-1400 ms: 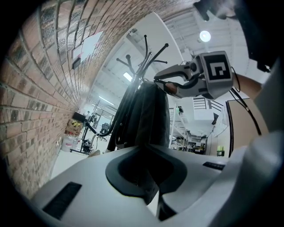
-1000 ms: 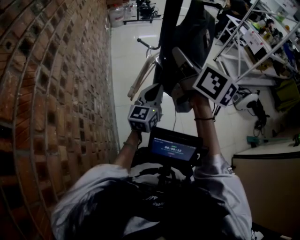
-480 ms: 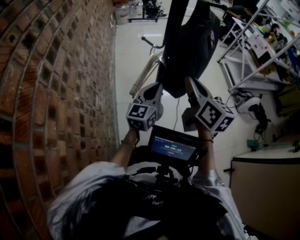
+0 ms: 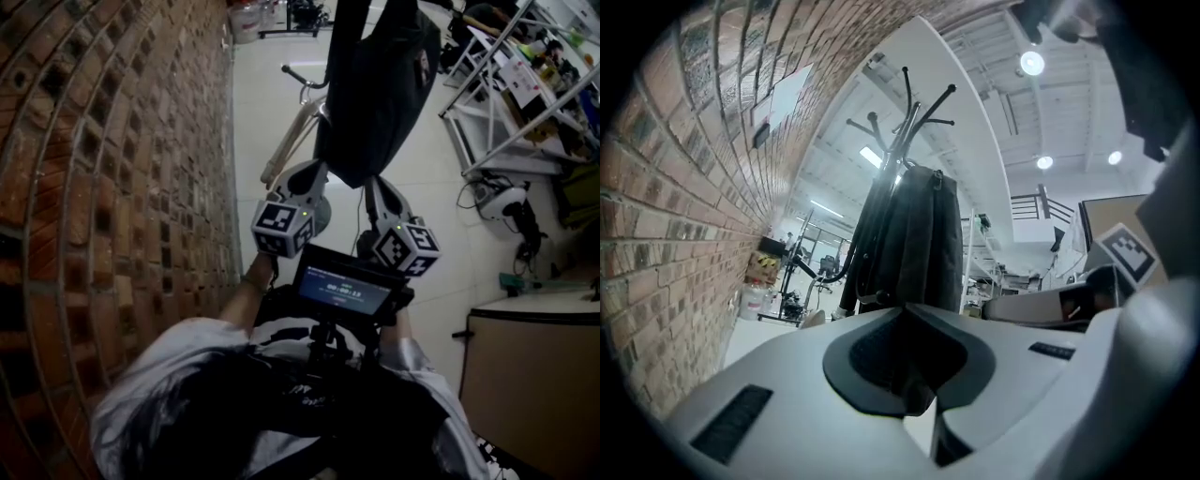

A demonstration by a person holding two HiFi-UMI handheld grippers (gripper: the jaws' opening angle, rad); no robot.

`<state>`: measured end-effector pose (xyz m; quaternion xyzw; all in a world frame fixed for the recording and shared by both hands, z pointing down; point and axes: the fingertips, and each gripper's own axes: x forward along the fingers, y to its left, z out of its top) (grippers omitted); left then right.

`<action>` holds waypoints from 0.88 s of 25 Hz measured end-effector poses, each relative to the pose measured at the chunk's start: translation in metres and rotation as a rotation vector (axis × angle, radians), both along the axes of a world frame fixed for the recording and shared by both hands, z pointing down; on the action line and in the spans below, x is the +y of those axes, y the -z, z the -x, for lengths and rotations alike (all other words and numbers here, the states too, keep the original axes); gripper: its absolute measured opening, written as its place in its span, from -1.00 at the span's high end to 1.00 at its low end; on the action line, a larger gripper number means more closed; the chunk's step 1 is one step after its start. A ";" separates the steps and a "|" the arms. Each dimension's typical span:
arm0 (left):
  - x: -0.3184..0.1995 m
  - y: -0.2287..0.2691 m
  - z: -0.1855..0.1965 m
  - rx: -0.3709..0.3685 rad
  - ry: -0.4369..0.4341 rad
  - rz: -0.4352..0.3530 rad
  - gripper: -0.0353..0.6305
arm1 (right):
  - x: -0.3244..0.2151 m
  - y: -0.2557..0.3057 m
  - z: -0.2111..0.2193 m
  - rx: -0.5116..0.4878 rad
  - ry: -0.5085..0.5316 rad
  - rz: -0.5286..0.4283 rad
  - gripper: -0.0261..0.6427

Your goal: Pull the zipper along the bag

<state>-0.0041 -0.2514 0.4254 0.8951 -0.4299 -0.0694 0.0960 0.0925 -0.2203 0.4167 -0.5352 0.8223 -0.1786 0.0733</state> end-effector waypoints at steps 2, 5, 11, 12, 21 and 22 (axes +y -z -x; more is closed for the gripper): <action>0.000 -0.001 -0.001 0.006 -0.004 0.001 0.87 | 0.000 -0.003 0.000 0.025 -0.011 -0.012 0.94; 0.001 -0.001 -0.002 0.005 -0.011 0.000 0.87 | -0.001 -0.004 -0.001 0.043 -0.029 -0.027 0.94; 0.003 -0.001 -0.006 0.010 -0.016 0.000 0.87 | 0.002 -0.003 0.003 0.100 -0.030 -0.044 0.94; 0.004 -0.001 -0.006 0.011 -0.016 0.000 0.87 | 0.003 -0.003 0.004 0.116 -0.028 -0.048 0.94; 0.004 0.001 -0.011 0.016 -0.013 -0.002 0.87 | 0.005 -0.005 0.004 0.145 -0.017 -0.043 0.94; 0.004 0.001 -0.011 0.015 -0.013 -0.003 0.87 | 0.005 -0.005 0.004 0.146 -0.016 -0.043 0.94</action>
